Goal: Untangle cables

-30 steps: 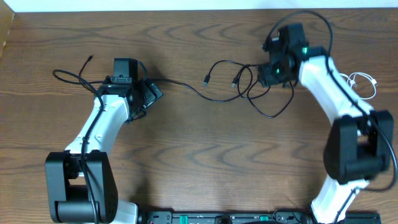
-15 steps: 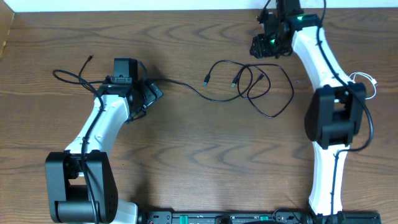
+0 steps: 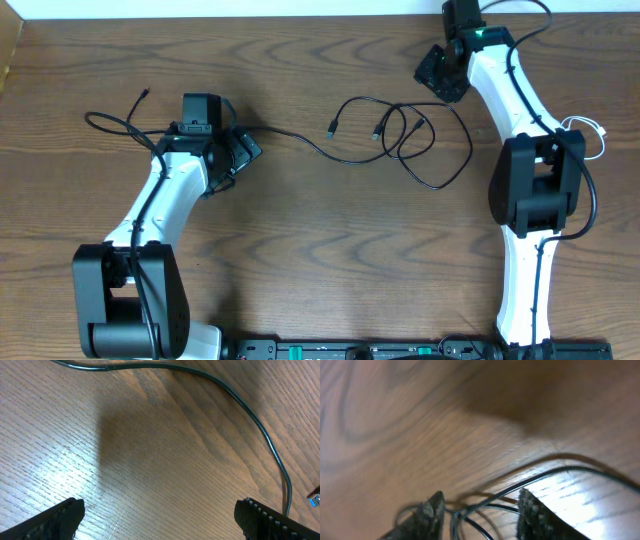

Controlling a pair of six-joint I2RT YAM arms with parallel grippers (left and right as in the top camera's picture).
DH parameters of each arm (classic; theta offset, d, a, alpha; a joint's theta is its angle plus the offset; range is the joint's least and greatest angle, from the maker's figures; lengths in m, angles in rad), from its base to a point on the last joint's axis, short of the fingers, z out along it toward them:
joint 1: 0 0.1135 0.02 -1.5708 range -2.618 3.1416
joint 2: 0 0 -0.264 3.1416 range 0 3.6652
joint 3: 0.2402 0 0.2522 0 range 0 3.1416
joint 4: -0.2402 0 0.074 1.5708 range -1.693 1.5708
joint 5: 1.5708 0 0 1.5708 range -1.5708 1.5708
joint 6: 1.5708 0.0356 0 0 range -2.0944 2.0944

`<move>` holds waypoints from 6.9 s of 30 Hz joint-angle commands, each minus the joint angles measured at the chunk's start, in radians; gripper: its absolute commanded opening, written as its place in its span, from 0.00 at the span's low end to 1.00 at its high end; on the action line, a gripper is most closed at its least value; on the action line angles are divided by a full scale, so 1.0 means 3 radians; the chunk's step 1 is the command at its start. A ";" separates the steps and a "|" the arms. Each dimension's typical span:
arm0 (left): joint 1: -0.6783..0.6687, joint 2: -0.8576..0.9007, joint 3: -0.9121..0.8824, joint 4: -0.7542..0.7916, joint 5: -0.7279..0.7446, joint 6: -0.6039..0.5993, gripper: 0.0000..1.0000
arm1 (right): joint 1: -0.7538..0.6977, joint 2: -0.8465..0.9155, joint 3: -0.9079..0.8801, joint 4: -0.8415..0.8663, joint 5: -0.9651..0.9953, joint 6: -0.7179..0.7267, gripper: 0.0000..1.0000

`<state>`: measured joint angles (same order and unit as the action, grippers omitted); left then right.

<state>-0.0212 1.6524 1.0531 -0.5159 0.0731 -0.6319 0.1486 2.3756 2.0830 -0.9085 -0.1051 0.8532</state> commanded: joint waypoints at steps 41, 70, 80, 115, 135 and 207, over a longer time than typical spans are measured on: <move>0.0008 -0.0019 -0.0023 -0.0004 -0.0020 -0.0004 1.00 | -0.0156 -0.0599 -0.1377 0.1474 -0.1050 -0.0610 0.01; 0.0008 -0.0019 -0.0023 -0.0004 -0.0020 -0.0004 1.00 | 0.0366 -0.2403 -0.1377 0.2452 -0.2043 -0.2439 0.01; 0.0008 -0.0019 -0.0023 -0.0004 -0.0020 -0.0004 1.00 | 0.0548 -0.2696 -0.1377 0.2983 -0.2041 -0.2703 0.01; 0.0008 -0.0019 -0.0023 -0.0004 -0.0020 -0.0004 1.00 | 0.1052 -0.0811 -0.1380 0.2004 -0.2042 -0.2658 0.56; 0.0008 -0.0019 -0.0023 -0.0005 -0.0020 -0.0004 1.00 | 0.1293 0.0052 -0.1380 0.2739 -0.1802 -0.2173 0.67; 0.0008 -0.0019 -0.0023 -0.0005 -0.0020 -0.0004 1.00 | 0.1038 0.0477 -0.0885 0.3674 -0.2959 -0.0406 0.29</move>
<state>-0.0216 1.6524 1.0531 -0.5159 0.0731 -0.6319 0.4675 2.5458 1.7733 0.2169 -0.9977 0.7322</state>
